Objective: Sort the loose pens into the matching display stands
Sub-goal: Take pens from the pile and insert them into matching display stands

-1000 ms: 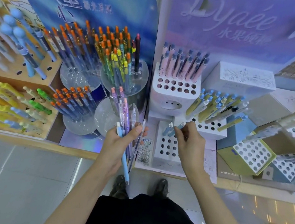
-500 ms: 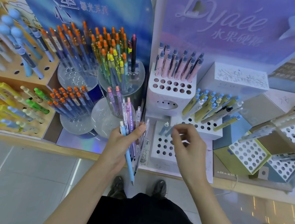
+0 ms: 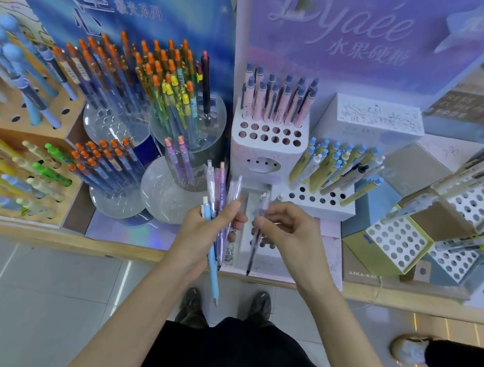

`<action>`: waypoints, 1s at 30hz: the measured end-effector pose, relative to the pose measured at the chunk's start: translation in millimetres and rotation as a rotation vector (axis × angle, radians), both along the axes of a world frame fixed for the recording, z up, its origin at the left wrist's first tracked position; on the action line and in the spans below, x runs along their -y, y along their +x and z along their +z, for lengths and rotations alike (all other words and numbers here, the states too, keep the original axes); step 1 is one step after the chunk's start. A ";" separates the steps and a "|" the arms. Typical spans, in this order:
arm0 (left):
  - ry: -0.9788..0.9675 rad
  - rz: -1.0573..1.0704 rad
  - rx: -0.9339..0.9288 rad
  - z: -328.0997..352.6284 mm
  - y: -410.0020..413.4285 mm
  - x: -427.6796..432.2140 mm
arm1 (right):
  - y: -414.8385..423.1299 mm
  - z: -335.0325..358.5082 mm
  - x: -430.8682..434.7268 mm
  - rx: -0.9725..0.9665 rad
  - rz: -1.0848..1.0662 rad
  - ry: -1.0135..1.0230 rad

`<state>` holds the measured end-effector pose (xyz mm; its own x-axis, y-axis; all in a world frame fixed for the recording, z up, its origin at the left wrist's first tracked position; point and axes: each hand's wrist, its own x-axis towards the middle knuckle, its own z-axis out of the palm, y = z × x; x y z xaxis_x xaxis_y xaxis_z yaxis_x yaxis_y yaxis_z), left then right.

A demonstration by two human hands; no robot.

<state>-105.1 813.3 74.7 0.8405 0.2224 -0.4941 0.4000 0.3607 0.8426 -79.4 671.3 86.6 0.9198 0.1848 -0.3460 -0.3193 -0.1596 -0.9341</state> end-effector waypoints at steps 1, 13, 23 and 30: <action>0.011 -0.012 0.005 0.5 0.1 2.1 | 0.3 -0.5 4.8 0.001 -0.036 -0.007; 0.013 -0.210 0.098 6.3 14.7 41.7 | 2.4 6.1 65.9 0.217 -0.306 -0.076; -0.039 -0.269 0.182 16.3 39.7 90.2 | 15.2 22.6 126.9 0.488 -0.649 -0.159; -0.079 -0.305 0.239 25.4 56.2 123.0 | 51.4 40.3 184.3 0.794 -0.901 -0.263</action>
